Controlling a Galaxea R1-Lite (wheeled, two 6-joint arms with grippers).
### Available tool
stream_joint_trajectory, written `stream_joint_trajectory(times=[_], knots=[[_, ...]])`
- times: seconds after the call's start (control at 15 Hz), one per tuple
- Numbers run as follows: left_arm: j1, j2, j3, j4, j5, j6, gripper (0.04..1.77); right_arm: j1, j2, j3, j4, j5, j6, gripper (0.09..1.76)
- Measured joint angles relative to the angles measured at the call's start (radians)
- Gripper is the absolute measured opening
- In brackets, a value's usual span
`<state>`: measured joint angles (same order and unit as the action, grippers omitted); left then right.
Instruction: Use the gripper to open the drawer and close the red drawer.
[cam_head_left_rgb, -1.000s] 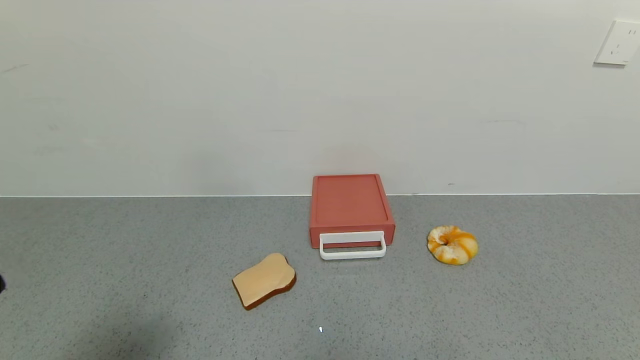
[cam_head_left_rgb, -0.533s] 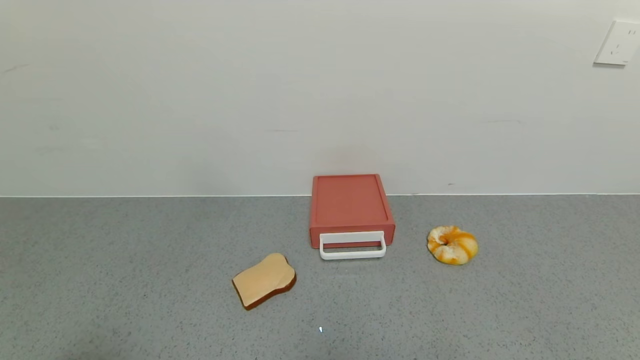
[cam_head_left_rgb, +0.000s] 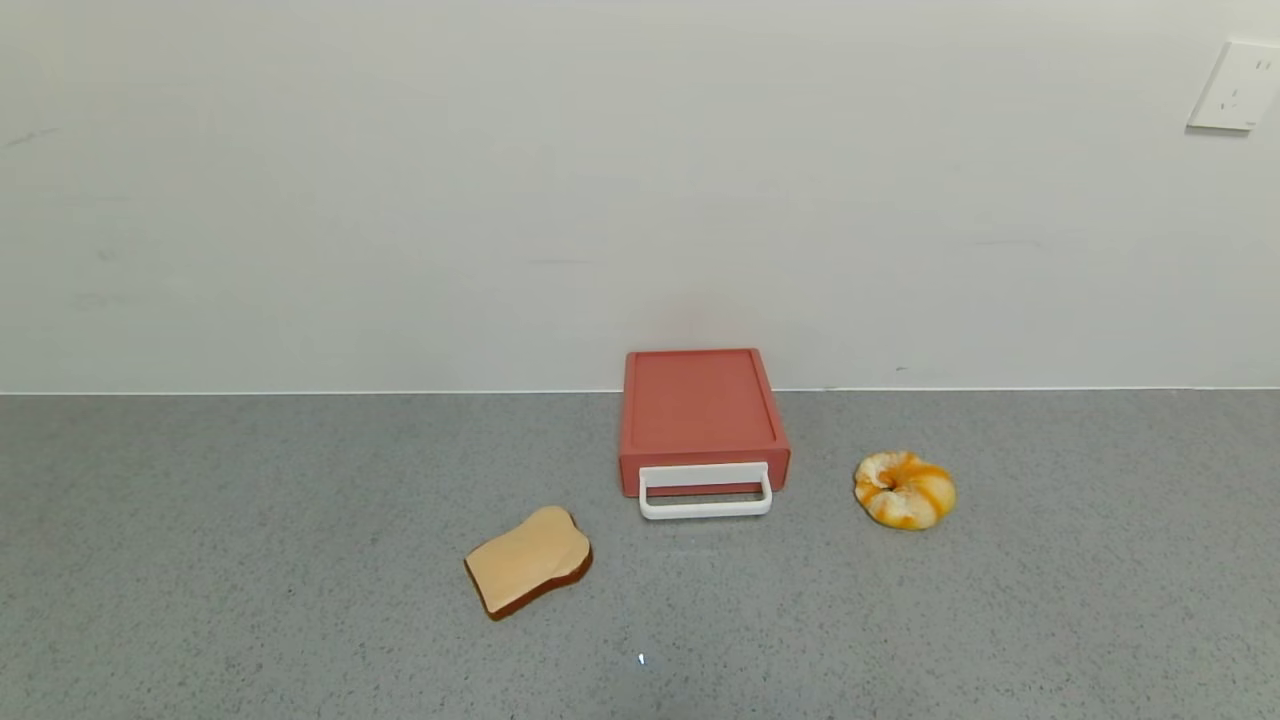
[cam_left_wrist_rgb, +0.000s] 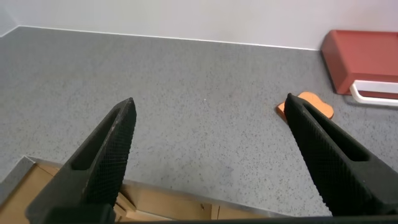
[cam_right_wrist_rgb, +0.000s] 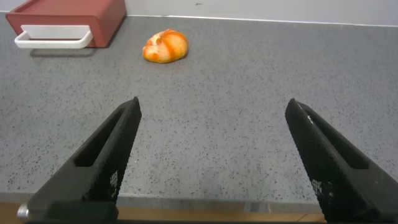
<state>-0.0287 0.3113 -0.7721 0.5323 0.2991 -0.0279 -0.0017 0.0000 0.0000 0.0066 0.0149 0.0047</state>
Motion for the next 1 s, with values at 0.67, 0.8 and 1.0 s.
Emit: stream_joint_trajectory(times=[0.67, 0.8, 1.0], knots=[[0.027, -0.287, 0.291, -0.176, -0.217, 0.055, 1.72, 0.000, 0.000, 0.000, 0.000, 0.000, 0.000, 1.71], [0.028, -0.303, 0.390, -0.346, -0.288, 0.068, 1.72, 0.000, 0.000, 0.000, 0.000, 0.000, 0.000, 1.71], [0.028, -0.310, 0.524, -0.456, -0.371, 0.103, 1.72, 0.000, 0.000, 0.000, 0.000, 0.000, 0.000, 1.71]])
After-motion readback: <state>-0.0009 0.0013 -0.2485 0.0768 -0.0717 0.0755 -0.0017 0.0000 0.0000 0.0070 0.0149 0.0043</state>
